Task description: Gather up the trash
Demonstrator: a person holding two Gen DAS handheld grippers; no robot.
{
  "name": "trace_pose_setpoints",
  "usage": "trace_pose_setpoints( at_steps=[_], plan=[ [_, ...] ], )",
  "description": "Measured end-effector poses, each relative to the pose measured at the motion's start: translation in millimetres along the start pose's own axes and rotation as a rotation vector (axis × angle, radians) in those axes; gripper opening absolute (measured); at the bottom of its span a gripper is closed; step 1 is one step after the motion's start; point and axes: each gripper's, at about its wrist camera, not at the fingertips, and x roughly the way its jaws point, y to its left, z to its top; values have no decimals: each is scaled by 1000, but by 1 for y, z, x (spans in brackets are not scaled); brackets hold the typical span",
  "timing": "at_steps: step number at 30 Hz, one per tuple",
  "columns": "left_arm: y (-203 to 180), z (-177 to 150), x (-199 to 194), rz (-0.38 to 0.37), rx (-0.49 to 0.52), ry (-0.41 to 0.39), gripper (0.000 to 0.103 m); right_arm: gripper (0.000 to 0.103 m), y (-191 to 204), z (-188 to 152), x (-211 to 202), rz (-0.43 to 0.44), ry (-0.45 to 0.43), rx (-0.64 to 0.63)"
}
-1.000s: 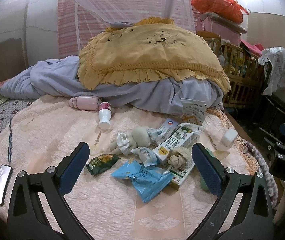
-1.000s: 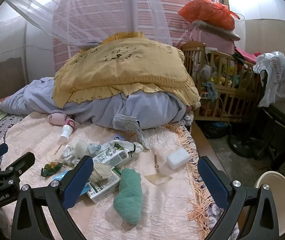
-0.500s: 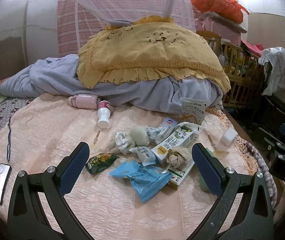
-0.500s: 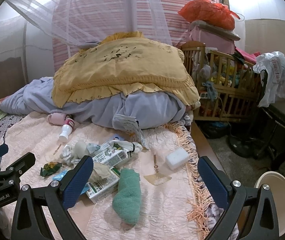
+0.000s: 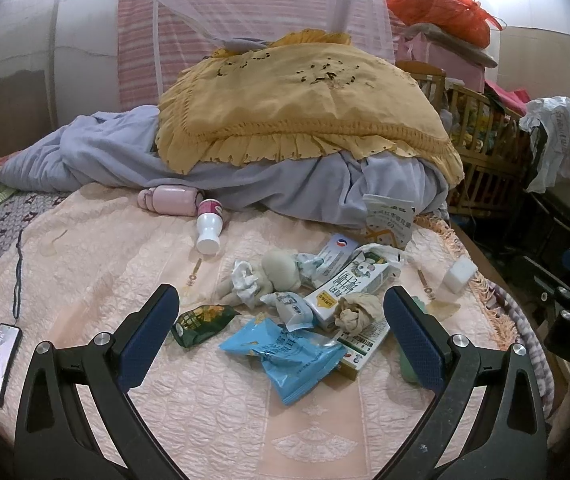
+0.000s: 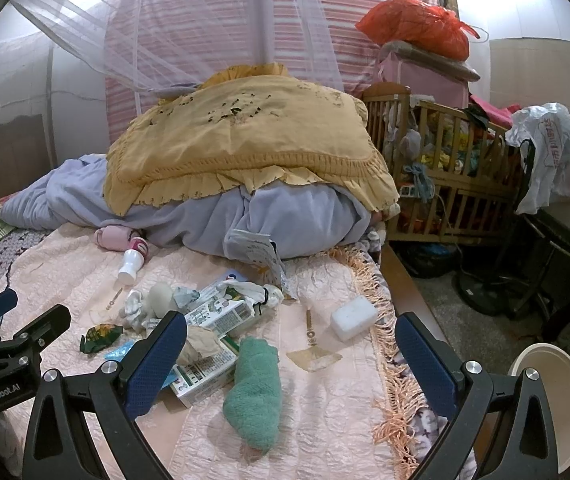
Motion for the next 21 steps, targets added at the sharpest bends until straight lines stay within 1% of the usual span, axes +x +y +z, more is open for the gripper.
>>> trace_pose_setpoints(
  at_steps=[21],
  plan=[
    [8, -4, 11, 16, -24, 41, 102, 103, -2, -4, 3, 26, 22, 7]
  ],
)
